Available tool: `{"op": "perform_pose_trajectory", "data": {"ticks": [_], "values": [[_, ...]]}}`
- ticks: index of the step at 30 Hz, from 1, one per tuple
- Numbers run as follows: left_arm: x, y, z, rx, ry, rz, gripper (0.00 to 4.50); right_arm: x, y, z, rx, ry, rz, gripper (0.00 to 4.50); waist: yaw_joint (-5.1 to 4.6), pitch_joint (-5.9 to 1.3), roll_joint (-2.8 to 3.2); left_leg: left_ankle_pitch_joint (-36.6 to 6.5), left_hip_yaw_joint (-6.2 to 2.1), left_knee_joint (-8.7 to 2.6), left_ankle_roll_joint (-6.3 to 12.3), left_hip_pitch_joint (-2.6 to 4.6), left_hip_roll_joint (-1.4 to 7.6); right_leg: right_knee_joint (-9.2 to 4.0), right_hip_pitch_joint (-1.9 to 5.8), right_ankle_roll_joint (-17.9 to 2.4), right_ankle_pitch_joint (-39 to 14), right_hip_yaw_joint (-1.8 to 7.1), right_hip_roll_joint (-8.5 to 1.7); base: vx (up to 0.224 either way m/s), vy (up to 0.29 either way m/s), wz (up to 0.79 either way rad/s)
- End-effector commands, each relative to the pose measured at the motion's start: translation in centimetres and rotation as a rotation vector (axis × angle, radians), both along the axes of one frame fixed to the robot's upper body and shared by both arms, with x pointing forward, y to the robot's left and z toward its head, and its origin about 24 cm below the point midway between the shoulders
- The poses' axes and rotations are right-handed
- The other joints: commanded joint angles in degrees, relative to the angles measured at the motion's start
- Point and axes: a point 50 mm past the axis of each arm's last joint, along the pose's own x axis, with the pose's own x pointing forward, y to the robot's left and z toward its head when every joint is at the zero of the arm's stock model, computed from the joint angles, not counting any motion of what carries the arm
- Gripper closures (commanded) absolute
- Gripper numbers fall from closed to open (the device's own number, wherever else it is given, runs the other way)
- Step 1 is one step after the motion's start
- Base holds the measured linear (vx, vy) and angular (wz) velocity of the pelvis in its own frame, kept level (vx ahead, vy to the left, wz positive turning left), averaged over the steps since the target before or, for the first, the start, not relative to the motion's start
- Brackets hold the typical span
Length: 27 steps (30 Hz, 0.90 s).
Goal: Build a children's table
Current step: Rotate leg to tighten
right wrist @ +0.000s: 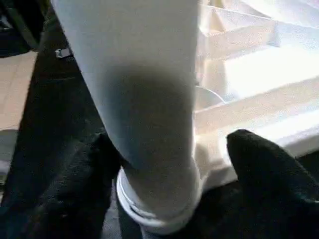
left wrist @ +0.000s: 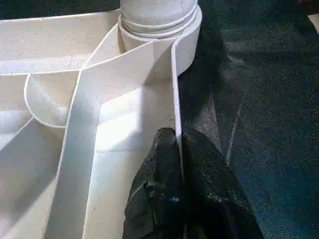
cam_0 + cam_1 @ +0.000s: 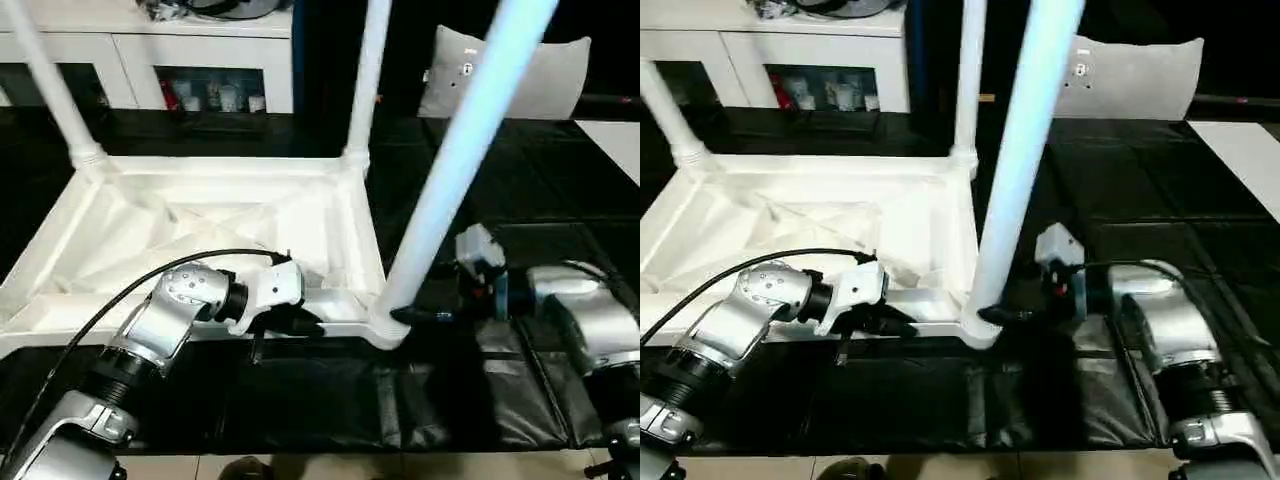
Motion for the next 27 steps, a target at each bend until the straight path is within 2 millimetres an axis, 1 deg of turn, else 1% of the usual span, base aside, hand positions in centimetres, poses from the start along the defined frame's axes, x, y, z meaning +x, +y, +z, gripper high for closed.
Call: {"op": "perform_pose_trajectory", "data": {"ticks": [1, 2, 5, 8, 9, 11, 13, 15, 16, 17, 21, 23, 24, 25, 27], "values": [[-0.3, -0.6, 0.0, 0.006, -0.003, -0.066, 4.50, -0.2, 0.1, 0.0, 0.007, -0.003, 0.022, 1.11, -0.19, -3.49, -0.52, -10.9, -0.90, -3.98, 3.63, 1.35, 3.18, -3.92, 2.35, -14.0, -9.9, 2.18, -3.90, 0.000, 0.000, 0.00], [-0.3, -0.6, 0.0, 0.005, -0.003, -0.066, 4.50, -0.2, 0.2, 0.0, 0.007, -0.002, 0.024, 1.11, -0.17, -3.49, -0.55, -10.8, -0.91, -3.97, 3.63, 1.31, 3.17, -3.90, 2.36, -13.9, -9.6, 2.18, -3.89, 0.000, 0.000, 0.00], [-0.3, -0.7, 0.0, 0.004, -0.004, -0.068, 4.50, -0.3, 0.3, -0.1, 0.014, 0.009, 0.031, 1.42, -0.19, -3.47, -0.62, -10.2, -0.87, -3.94, 3.83, 1.26, 3.12, -3.81, 2.40, -14.0, -8.7, 2.17, -3.85, 0.000, 0.000, 0.00], [-0.3, -0.7, 0.0, 0.002, -0.004, -0.070, 4.50, -0.3, 0.4, -0.2, 0.018, 0.019, 0.041, 1.68, -0.17, -3.38, -0.56, -10.8, -0.89, -3.99, 3.81, 1.28, 3.16, -3.95, 2.37, -13.9, -9.9, 2.17, -3.91, 0.000, 0.000, 0.00], [-0.3, -0.7, 0.0, 0.001, -0.004, -0.070, 4.50, -0.4, 0.4, -0.2, 0.019, 0.021, 0.043, 1.68, -0.15, -3.41, -0.56, -11.0, -0.91, -4.01, 3.72, 1.31, 3.18, -3.94, 2.37, -13.8, -10.2, 2.16, -3.90, 0.000, 0.000, 0.00], [-0.3, -0.7, 0.0, 0.001, -0.004, -0.069, 4.50, -0.4, 0.4, -0.2, 0.020, 0.027, 0.048, 1.95, -0.15, -3.38, -0.58, -11.1, -0.90, -4.00, 3.61, 1.31, 3.15, -4.01, 2.35, -13.7, -10.5, 2.19, -3.91, 0.000, 0.000, 0.00], [-0.3, -0.7, -0.1, 0.002, -0.003, -0.067, 4.50, -0.5, 0.6, -0.3, 0.022, 0.036, 0.055, 2.02, -0.17, -3.38, -0.60, -11.1, -0.90, -4.02, 3.59, 1.30, 3.15, -4.01, 2.36, -13.6, -10.5, 2.19, -3.91, 0.000, 0.000, 0.00], [-0.3, -0.7, -0.1, 0.002, -0.003, -0.066, 4.50, -0.5, 0.6, -0.3, 0.022, 0.039, 0.056, 2.27, -0.12, -3.39, -0.54, -11.1, -0.94, -4.06, 3.46, 1.36, 3.21, -4.03, 2.32, -13.5, -10.8, 2.18, -3.94, 0.000, 0.000, 0.00], [-0.4, -0.7, -0.1, 0.002, -0.002, -0.065, 4.50, -0.6, 0.6, -0.3, 0.024, 0.045, 0.060, 2.27, -0.26, -3.30, -0.89, -11.2, -0.89, -4.08, 3.46, 1.25, 3.17, -4.06, 2.33, -13.4, -10.9, 2.19, -3.86, 0.000, 0.000, 0.00], [-0.4, -0.7, -0.1, 0.001, -0.001, -0.064, 4.50, -0.6, 0.7, -0.4, 0.026, 0.049, 0.062, 2.37, -0.18, -3.32, -0.72, -11.1, -0.93, -4.09, 3.48, 1.31, 3.19, -4.01, 2.33, -13.4, -11.1, 2.20, -3.94, 0.000, 0.000, 0.00], [-0.4, -0.8, 0.0, -0.027, 0.013, -0.043, 4.50, -0.9, 1.2, -0.4, 0.074, 0.072, 0.064, 2.55, -0.12, -3.31, -0.74, -10.8, -0.90, -4.08, 3.70, 1.24, 3.18, -3.99, 2.35, -13.4, -10.7, 2.19, -3.90, 0.000, 0.000, 0.00], [-0.2, -1.1, 0.0, -0.045, 0.011, -0.017, 4.50, -0.8, 1.7, -0.4, 0.087, 0.082, 0.032, 2.56, -0.15, -3.21, -0.75, -10.9, -0.90, -4.16, 3.49, 1.24, 3.21, -4.14, 2.33, -13.2, -11.4, 2.26, -3.95, 0.000, 0.000, 0.00], [-0.1, -1.6, 0.2, -0.067, 0.016, 0.020, 4.50, -0.5, 2.2, -0.7, 0.070, 0.099, -0.030, 2.56, -0.26, -3.08, -0.51, -11.7, -0.88, -4.25, 3.16, 1.31, 3.18, -4.27, 2.15, -12.9, -12.4, 2.28, -3.85, 0.000, 0.000, 0.00], [0.0, -1.7, 0.2, -0.075, 0.018, 0.030, 4.50, -0.4, 2.4, -0.8, 0.063, 0.102, -0.057, 2.56, -0.34, -3.08, -0.60, -11.9, -0.93, -4.31, 2.85, 1.33, 3.16, -4.23, 2.19, -12.9, -12.8, 2.25, -3.84, 0.000, 0.000, 0.00], [0.1, -2.8, 0.4, -0.101, 0.030, 0.080, 4.50, 0.6, 3.7, -1.2, 0.055, 0.123, -0.198, 2.56, -0.71, -2.78, -0.54, -14.1, -1.08, -4.58, 1.41, 1.44, 3.01, -4.71, 1.93, -12.0, -17.6, 2.31, -3.98, 0.000, 0.000, 0.00]]}}
